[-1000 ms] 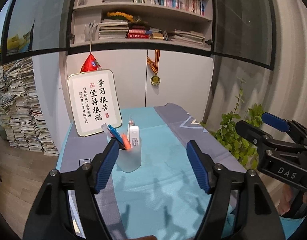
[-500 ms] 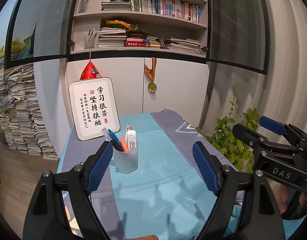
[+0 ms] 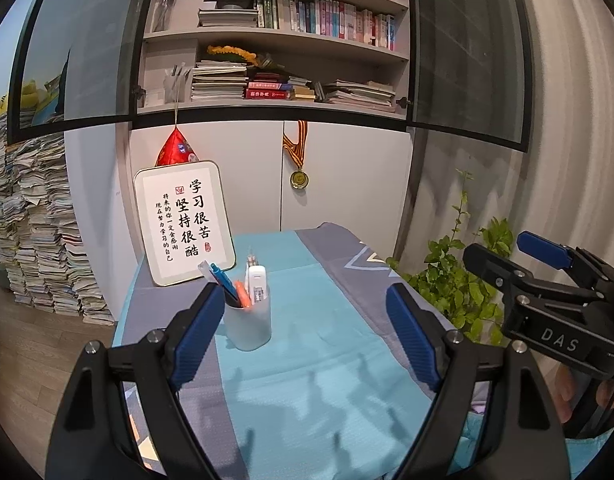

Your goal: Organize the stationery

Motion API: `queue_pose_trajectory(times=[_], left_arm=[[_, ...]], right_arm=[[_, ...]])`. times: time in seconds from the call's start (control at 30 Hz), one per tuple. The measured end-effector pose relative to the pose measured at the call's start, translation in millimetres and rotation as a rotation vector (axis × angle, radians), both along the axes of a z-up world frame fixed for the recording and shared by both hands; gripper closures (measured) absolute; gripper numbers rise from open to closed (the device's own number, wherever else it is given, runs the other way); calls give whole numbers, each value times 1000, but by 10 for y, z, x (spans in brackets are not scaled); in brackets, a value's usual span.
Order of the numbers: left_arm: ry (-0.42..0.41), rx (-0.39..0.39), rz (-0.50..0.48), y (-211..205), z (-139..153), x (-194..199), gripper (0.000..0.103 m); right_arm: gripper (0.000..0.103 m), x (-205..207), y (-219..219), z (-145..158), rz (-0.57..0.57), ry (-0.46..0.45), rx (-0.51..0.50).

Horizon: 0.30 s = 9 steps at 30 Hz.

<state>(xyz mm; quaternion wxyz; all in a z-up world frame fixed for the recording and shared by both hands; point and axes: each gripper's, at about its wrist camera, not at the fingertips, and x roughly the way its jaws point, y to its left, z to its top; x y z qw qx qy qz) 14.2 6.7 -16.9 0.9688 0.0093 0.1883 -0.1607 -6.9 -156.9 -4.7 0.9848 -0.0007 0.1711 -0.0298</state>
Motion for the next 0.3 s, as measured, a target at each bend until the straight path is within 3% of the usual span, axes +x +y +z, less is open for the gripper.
queue_pose_trajectory(times=[0.3], left_arm=[[0,5,-7,-20,6,-11,21]], right_arm=[[19,-37,-54,19,-17,-14,18]])
